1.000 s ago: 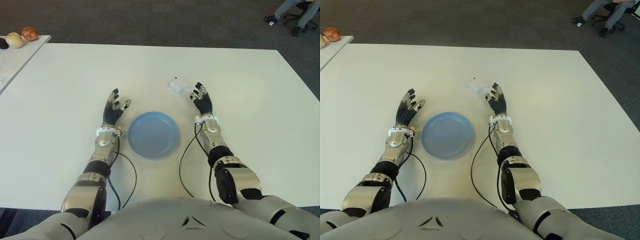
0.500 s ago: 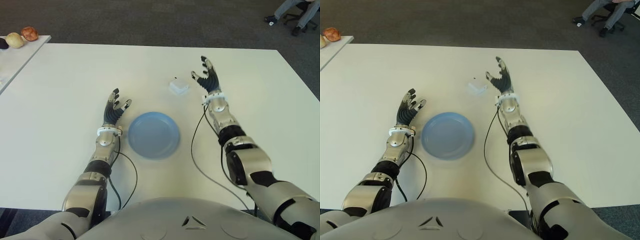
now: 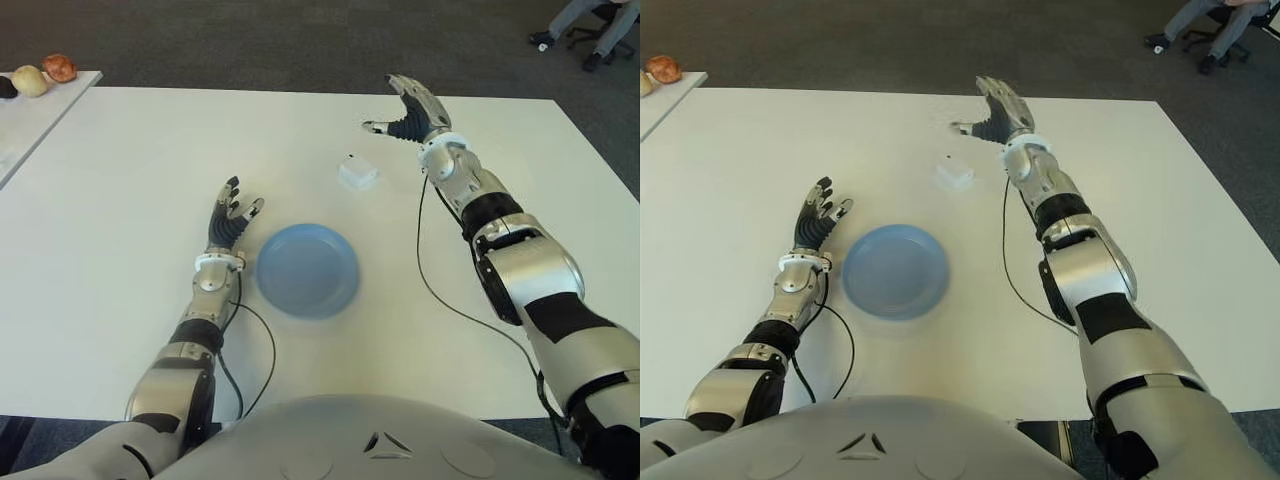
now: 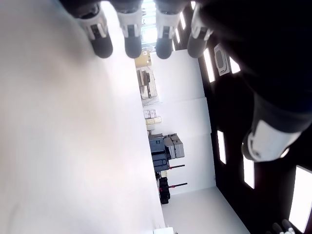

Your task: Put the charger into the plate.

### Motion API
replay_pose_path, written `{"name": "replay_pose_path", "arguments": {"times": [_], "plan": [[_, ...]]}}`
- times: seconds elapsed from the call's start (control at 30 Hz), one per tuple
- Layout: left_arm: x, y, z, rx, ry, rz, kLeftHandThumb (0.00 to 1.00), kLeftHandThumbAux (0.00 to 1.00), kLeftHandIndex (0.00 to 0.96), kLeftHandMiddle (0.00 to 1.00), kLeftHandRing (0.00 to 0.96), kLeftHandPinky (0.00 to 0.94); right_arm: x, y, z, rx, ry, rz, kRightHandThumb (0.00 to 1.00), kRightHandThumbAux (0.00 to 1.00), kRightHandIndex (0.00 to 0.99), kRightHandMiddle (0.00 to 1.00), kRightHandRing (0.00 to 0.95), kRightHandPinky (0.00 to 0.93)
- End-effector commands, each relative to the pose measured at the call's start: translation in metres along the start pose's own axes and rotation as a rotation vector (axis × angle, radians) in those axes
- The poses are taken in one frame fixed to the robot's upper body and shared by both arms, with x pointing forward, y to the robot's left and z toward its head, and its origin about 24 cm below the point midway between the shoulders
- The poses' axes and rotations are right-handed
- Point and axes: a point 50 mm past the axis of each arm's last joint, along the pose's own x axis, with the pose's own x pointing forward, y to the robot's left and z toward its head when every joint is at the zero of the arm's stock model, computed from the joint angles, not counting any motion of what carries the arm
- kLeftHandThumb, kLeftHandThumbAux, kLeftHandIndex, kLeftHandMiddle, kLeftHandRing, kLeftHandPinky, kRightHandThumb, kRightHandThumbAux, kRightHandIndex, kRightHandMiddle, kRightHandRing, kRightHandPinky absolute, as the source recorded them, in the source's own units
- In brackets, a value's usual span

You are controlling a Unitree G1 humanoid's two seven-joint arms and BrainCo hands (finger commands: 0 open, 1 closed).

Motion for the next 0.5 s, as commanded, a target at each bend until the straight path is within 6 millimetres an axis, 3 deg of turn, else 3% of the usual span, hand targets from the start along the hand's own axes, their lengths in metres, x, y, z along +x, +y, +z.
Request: {"name": "replay_pose_path", "arguments": {"times": [0.03,0.23,0.5], "plan": [[-0.024,-0.013,-0.040,-0.006,0.212,-0.042,0.000,0.590,0.000,0.001,0.002,0.020,0.003,0.006,0.005,-0.157,-0.033,0.082,0.124,0.421,0.000,0.000,0.000,0.000],[-0.025,-0.014,-0.040,-0.011,0.208,-0.040,0.000,0.591,0.000,0.000,0.002,0.020,0.002,0.022,0.011,-0.279,-0.065,0.163,0.118,0.370,0.000,0.000,0.000,0.000],[-0.025,-0.014,-0.039,-0.011,0.196,-0.044,0.000,0.588,0.000,0.000,0.000,0.017,-0.003,0.036,0.014,-0.403,-0.110,0.212,0.047,0.405,0.000,0.000,0.000,0.000]]}}
